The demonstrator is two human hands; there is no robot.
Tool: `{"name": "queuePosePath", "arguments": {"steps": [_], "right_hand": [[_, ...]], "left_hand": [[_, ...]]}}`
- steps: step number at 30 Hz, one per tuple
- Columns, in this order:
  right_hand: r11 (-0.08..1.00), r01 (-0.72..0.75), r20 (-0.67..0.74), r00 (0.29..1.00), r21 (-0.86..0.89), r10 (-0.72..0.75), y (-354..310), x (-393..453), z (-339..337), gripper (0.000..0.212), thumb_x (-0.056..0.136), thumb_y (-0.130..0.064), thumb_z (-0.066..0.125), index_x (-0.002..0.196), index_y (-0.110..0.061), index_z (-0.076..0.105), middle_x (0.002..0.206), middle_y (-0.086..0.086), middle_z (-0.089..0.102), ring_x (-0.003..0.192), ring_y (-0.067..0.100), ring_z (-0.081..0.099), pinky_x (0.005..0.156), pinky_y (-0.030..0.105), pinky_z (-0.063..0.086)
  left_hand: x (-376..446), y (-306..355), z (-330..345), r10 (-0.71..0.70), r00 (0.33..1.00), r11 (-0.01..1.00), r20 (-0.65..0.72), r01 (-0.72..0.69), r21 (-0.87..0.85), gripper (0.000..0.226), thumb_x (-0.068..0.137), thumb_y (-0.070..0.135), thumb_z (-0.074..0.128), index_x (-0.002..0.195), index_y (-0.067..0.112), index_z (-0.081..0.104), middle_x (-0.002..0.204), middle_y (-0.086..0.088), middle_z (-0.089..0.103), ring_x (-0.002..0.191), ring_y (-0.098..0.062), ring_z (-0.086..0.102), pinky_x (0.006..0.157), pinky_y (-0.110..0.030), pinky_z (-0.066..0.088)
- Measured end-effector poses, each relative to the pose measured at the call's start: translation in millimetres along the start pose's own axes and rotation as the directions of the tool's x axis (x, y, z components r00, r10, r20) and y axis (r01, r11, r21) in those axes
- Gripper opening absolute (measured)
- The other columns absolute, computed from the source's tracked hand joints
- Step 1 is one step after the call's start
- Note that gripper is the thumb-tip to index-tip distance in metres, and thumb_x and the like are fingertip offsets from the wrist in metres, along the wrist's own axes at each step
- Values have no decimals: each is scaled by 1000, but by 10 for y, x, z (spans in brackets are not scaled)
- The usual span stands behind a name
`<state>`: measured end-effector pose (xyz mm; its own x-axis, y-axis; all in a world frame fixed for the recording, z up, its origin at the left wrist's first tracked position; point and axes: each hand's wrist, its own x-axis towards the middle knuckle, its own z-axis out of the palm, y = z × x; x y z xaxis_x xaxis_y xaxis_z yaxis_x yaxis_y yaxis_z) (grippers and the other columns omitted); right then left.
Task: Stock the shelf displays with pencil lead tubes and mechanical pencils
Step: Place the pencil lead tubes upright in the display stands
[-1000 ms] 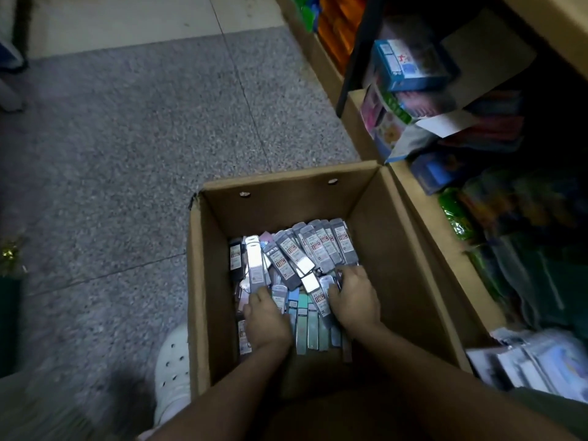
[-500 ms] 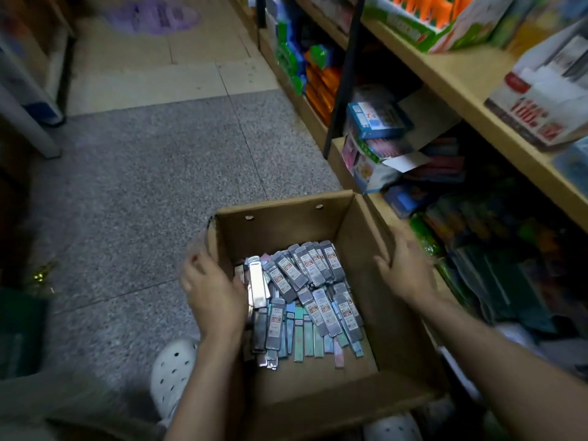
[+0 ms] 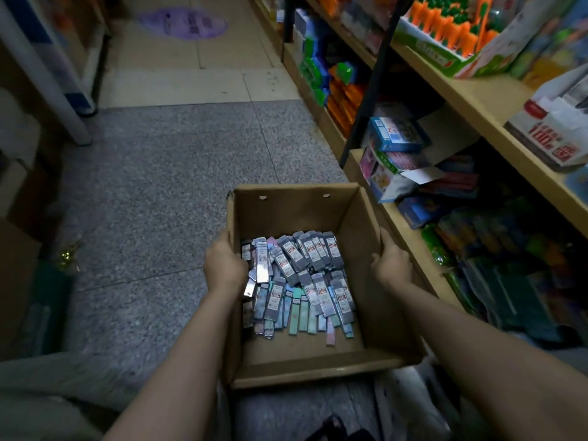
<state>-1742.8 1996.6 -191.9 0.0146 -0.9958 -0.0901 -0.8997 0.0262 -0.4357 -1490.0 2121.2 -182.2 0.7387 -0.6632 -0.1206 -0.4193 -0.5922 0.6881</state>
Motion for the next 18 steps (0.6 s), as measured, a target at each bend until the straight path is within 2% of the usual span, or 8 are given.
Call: {"name": "queuePosePath", "arguments": {"steps": [4,5,7,9,10,12,14,18], "right_hand": [[999,-5,10,1000,46,5,-6,10,-28,66,92,-7,58,151,-24,32,133,16,56,122,34,53,99,39,45],[999,46,-43,998,12,-45,-48,-12,-24,66,91,-7,59,150,-22,34,138,14,51,125,32,50,101,39,43],[964,250,-164,951,-94,-263,-165,-93,39,64,87,-11,62,146,-20,39,141,7,44,127,25,45,105,36,38],[881,434,-85,886,-190,-455,-248,-198,200,57,87,-16,61,141,-22,44,141,1,42,127,19,44,106,33,39],[866,463,4,882,-191,-471,-236,-248,312,54,89,-17,60,140,-23,44,141,0,41,126,18,44,105,32,42],[934,336,180,933,-121,-313,-102,-306,533,51,92,-16,58,141,-22,43,141,2,41,124,19,47,101,33,46],[986,136,316,944,-97,-99,97,-288,714,48,95,-14,55,141,-17,42,139,7,44,122,25,51,100,33,44],[962,69,460,886,-265,63,324,-208,1028,49,98,-21,52,143,-11,35,139,14,43,124,30,51,100,37,43]], "left_hand": [[33,5,5,34,999,998,-22,-33,53,53,81,-7,56,132,8,53,121,-21,61,111,-39,55,92,-42,44],[4,17,40,82,994,992,-66,-75,99,58,79,-8,56,135,8,50,126,-20,56,116,-38,51,96,-42,41],[-99,84,164,268,952,957,-148,-246,157,61,77,-10,57,135,10,51,130,-15,51,121,-33,44,101,-39,38],[-201,157,387,413,905,908,-102,-399,131,50,80,-4,62,126,13,57,125,-8,53,119,-27,45,98,-34,39],[-243,167,530,410,912,910,-25,-407,85,44,82,1,63,124,15,58,124,-5,53,118,-24,45,97,-33,40],[-268,92,843,255,951,964,173,-263,28,41,85,10,67,124,17,57,125,-4,53,120,-23,47,98,-34,43],[-244,-83,1107,44,952,993,303,-75,91,42,83,16,72,123,16,57,125,-7,55,117,-25,52,97,-35,46],[-233,-387,1399,-182,920,968,346,105,229,49,82,20,73,125,12,53,133,-13,47,124,-30,44,99,-35,41]]}}
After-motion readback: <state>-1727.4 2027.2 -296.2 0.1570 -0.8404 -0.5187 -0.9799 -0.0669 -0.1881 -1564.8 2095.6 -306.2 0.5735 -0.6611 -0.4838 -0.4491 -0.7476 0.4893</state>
